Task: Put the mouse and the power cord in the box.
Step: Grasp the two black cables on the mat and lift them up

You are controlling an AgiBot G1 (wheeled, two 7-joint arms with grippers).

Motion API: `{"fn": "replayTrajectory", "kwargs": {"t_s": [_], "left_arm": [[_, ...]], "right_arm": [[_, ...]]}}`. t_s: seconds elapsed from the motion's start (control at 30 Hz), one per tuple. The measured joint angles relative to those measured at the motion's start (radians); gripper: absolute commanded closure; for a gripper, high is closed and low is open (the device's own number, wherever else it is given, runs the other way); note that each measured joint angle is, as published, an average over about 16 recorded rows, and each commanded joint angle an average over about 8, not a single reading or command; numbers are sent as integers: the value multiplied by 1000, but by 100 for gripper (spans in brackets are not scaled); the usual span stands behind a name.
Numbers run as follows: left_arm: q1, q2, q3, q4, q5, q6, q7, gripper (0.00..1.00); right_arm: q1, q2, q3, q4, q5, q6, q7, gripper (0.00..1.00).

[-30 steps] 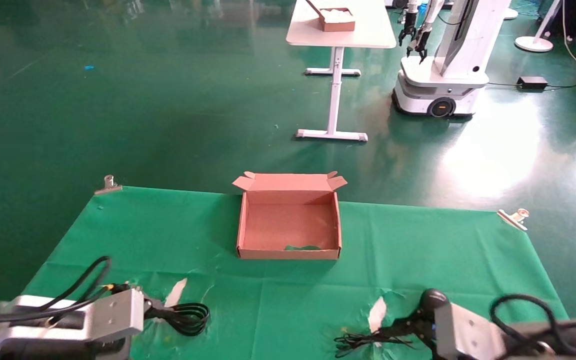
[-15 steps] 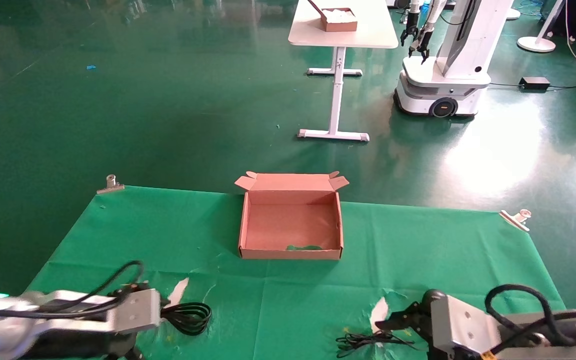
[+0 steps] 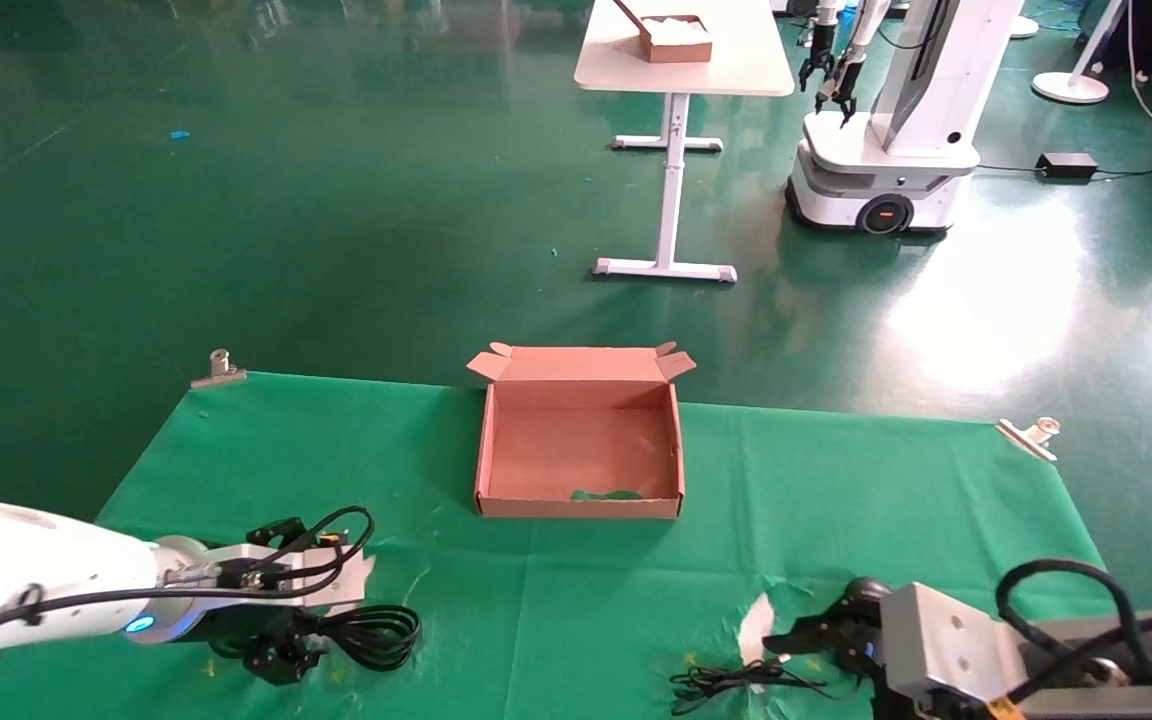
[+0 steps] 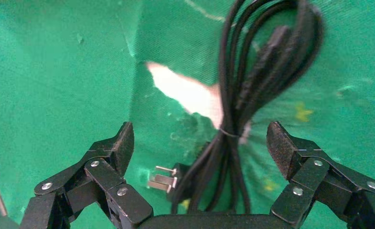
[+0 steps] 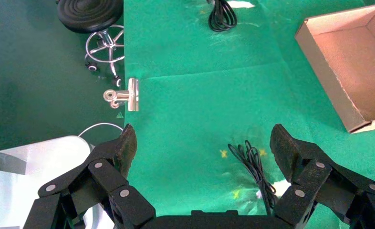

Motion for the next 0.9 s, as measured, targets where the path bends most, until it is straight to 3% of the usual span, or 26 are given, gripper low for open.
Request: {"fn": "replayTrajectory", "kwargs": {"t_s": [0.33,0.53,0.9], "left_arm": [[-23,45,12,100,31,-41,29,0],[-29,52,12,121,29,-47,42,0],[-32,55,12,132,26,-49,51,0]], "right_arm": [[12,-23,-35,3,-96,18,-13,0],[52,-106,-108,-8,-285,54,-20,0],[135,-337,-260,-133,-651,156,-38,0]]}}
